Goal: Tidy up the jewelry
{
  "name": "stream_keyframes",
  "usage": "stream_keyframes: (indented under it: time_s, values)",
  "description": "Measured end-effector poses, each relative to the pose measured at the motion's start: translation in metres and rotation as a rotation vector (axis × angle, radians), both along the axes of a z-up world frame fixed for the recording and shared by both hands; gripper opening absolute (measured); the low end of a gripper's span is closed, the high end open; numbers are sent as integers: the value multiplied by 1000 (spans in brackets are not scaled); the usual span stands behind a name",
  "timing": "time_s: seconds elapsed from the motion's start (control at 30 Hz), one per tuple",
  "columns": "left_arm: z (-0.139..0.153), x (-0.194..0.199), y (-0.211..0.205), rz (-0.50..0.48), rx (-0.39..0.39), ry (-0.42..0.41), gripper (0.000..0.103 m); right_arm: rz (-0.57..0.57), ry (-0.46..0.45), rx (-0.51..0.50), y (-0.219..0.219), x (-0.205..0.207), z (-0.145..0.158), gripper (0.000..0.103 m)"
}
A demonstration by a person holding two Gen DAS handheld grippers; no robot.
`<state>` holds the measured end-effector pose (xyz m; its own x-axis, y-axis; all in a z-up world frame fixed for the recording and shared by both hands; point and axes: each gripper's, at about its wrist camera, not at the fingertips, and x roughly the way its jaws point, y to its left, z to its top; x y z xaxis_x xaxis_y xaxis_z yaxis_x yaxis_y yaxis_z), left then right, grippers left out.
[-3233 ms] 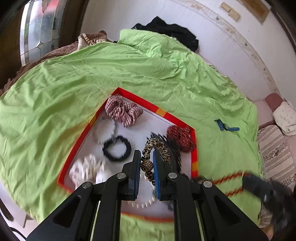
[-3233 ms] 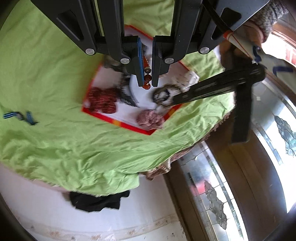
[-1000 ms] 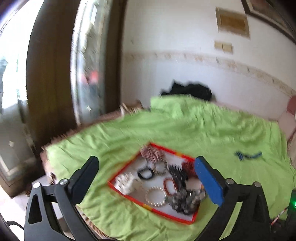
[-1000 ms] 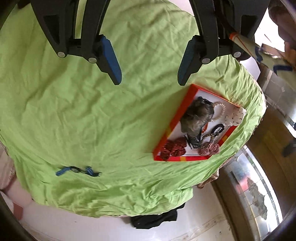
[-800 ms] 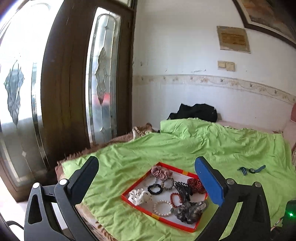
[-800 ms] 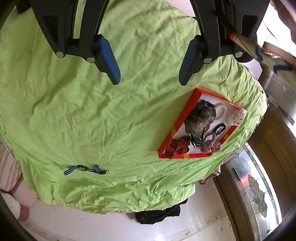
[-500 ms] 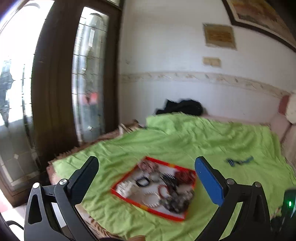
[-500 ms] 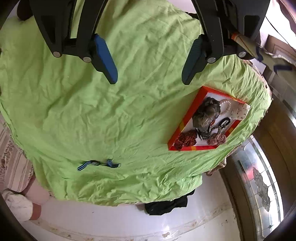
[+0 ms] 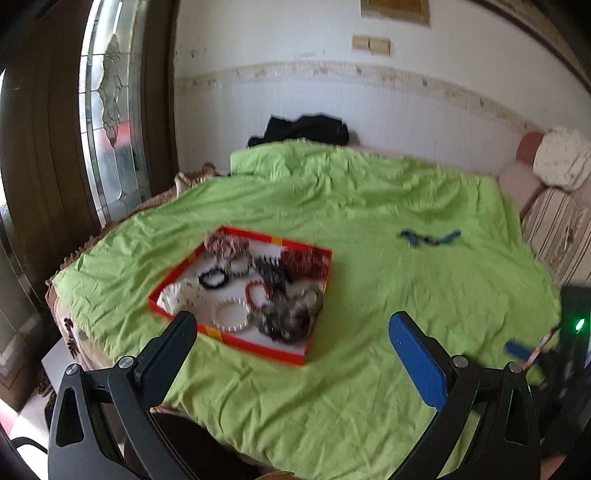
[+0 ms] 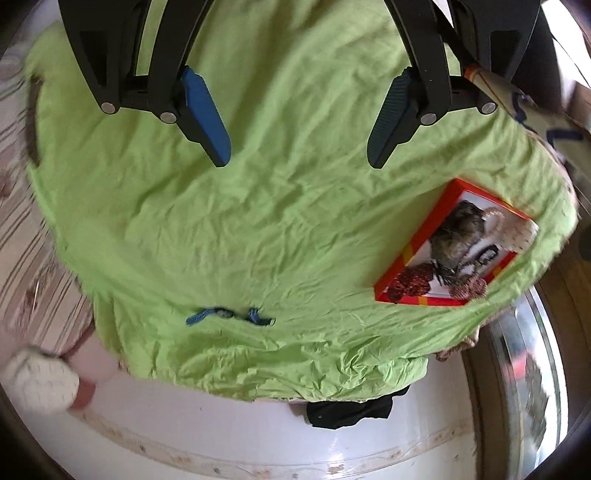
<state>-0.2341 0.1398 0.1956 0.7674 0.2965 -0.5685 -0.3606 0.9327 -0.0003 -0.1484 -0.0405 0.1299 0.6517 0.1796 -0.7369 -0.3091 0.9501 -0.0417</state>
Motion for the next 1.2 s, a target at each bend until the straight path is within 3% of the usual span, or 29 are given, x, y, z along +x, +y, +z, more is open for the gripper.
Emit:
stream_keyframes:
  time_s: [0.13,0.27,0.67,0.97,1.2]
  values:
    - [-16,8,-8,11,40,58,103,-26,-11,-59,-12,9,1,82]
    - [-28,15,-8,14,50,105,103,-78,36,-32,-26,14,-9,83]
    - [-64,30,1,-10,16,211,103,-46,115,-54,0,8,-33,83]
    - [-73,35,10,-5,-12,229,103,-34,133,-74,11,11,-38,83]
    - [-84,47,14,0,-66,333,103,-39,148,-73,12,14,-41,83]
